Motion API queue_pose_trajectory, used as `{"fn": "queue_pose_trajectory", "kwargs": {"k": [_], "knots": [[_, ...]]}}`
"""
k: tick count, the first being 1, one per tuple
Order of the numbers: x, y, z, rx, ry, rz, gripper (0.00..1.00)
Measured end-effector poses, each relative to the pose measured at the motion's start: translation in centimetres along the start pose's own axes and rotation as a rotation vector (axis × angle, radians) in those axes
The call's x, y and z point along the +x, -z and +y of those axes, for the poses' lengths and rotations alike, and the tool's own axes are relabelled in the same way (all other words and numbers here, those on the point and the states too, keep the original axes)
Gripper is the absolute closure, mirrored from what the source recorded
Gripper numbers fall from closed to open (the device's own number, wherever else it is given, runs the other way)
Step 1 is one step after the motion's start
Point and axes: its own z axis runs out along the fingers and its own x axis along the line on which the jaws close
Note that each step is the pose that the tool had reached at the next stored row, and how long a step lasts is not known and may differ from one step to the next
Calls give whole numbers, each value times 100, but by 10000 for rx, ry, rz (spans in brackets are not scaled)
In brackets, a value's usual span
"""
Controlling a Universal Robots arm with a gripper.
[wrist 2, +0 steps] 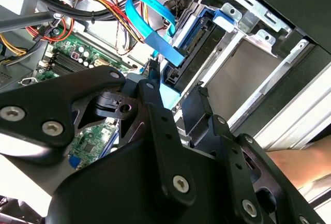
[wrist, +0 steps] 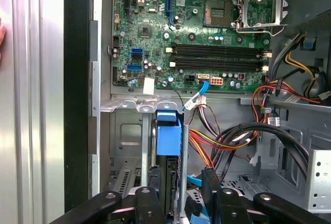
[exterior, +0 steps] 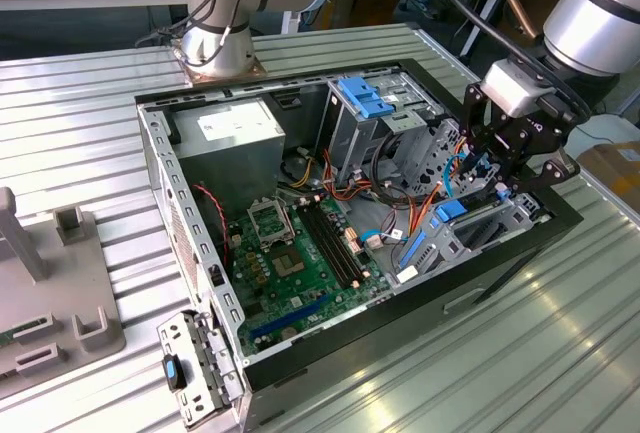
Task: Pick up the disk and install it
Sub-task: 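Insert the first disk wire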
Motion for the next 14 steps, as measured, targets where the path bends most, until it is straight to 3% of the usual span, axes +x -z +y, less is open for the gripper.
{"fn": "queue_pose_trajectory", "kwargs": {"k": [3, 7, 8, 9, 13, 14], "knots": [[-1, -3, -26, 0, 0, -2, 56], [2, -10, -217, 0, -1, -1, 56], [4, -15, -339, 0, 1, 0, 56], [6, -18, -396, 0, 0, 0, 56], [6, -18, -411, 0, 0, 1, 56], [5, 7, -412, 0, 2, 1, 56]]}}
